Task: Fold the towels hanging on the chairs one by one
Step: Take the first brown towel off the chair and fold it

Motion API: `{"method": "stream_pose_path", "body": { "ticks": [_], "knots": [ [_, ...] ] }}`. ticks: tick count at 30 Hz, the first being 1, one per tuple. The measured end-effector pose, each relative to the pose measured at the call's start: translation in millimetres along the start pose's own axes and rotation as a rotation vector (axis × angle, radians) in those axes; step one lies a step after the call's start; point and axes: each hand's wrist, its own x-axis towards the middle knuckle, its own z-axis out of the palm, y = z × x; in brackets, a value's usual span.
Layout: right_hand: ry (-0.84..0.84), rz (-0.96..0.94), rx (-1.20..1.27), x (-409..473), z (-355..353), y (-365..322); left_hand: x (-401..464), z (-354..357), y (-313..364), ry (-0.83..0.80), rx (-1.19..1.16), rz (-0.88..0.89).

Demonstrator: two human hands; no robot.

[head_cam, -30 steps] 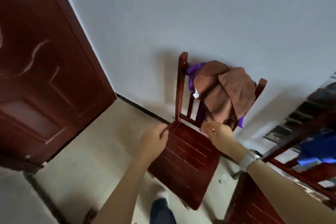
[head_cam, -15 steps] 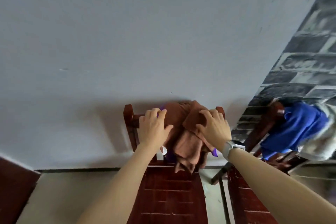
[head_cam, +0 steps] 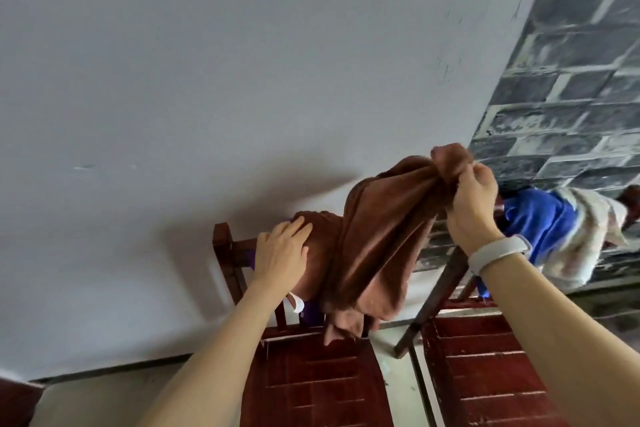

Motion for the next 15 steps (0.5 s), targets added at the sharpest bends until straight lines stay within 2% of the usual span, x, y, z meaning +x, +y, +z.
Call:
{"method": "stream_pose_path", "body": {
  "ticks": [1,3,6,8,11,13,15],
  "knots": [
    [0.011,-0.019,-0.003,1,-7,-9,2,0,1,-0.042,0.027,-0.012],
    [-0.090,-0.049,-0.147,-9,-20,-16,6,2,5,-0.083,0.051,-0.061],
    [-0.444,-0.029,-0.585,-33,-30,7,8,7,11,-0.107,0.089,-0.094],
    [-0.692,0.115,-0.869,-44,-31,37,7,11,13,-0.129,0.118,-0.106],
    [-0.922,0.138,-1.294,-44,-32,83,8,12,14,-0.152,0.116,-0.120],
    [-0.977,0.097,-1.303,-45,-33,96,7,10,16,-0.151,0.132,-0.113],
    [-0.968,0.019,-1.138,-46,-36,90,6,7,18,-0.100,0.117,-0.104]
  ]
}}
